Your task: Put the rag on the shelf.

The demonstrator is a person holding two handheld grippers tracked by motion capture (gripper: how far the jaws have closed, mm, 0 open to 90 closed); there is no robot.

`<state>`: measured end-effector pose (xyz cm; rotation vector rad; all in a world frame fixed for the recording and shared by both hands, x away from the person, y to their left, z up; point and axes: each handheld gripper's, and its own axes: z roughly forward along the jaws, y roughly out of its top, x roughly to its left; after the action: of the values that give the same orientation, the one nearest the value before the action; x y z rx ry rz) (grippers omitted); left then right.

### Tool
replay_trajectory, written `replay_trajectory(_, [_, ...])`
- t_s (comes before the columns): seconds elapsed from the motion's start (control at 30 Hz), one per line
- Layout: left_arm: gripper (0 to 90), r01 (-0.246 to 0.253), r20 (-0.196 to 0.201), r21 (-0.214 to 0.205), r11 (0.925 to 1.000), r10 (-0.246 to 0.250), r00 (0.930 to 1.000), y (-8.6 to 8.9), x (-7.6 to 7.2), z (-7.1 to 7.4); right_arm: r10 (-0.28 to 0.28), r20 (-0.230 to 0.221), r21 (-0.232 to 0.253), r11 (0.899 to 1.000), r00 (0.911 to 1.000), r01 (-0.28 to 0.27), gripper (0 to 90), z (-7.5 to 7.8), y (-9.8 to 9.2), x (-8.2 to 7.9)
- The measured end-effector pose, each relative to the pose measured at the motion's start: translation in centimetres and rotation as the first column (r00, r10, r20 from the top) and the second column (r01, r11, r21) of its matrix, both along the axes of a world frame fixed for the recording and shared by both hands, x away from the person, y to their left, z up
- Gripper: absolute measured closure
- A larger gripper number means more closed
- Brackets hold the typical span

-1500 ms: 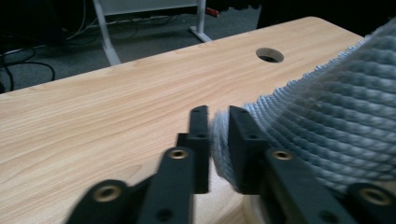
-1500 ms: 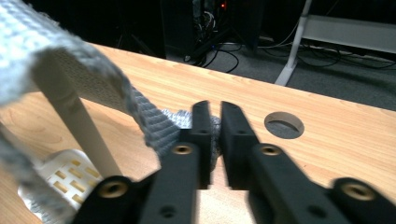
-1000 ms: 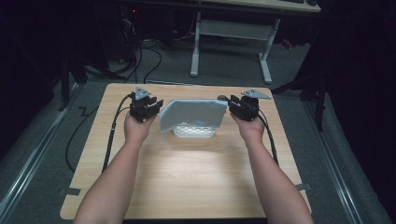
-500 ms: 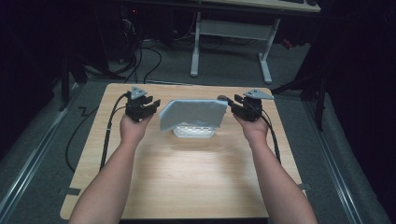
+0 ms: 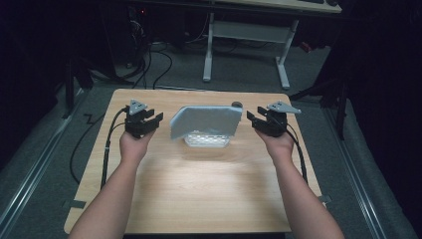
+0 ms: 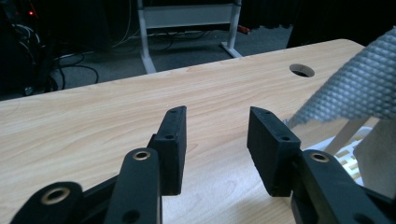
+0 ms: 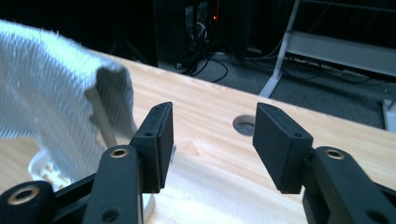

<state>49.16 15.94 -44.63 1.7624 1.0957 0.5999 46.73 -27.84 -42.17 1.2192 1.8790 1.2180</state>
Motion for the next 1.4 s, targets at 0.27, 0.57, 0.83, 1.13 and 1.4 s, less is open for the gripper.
replay_trajectory(0.27, [56.3,0.006,-0.005,-0.010,0.9999,-0.006,1.0000,1.1,-2.1,0.2,0.016,0.028,-0.011,1.000,0.9995,-0.016,44.0,0.4,-0.5,-2.0])
replay_trajectory(0.57, [54.8,0.056,-0.014,-0.052,0.9971,-0.057,0.9983,2.1,-5.7,0.1,0.058,0.022,-0.048,0.997,0.9981,-0.057,40.0,0.7,-0.2,-5.3])
replay_trajectory(0.83, [53.0,0.104,-0.025,-0.007,0.9945,-0.104,0.9942,1.6,-9.7,-1.5,0.089,0.048,-0.099,0.992,0.9949,-0.084,37.2,0.1,0.4,-8.9])
replay_trajectory(1.13, [50.7,0.182,-0.094,0.027,0.9830,-0.178,0.9795,-0.8,-13.5,-4.4,0.096,-0.012,-0.099,0.990,0.9953,-0.097,34.3,-2.7,1.3,-12.6])
replay_trajectory(1.4, [48.7,0.311,-0.210,0.031,0.9498,-0.299,0.9311,-3.9,-16.8,-7.2,0.084,-0.116,-0.097,0.991,0.9897,-0.096,32.7,-6.8,1.9,-15.0])
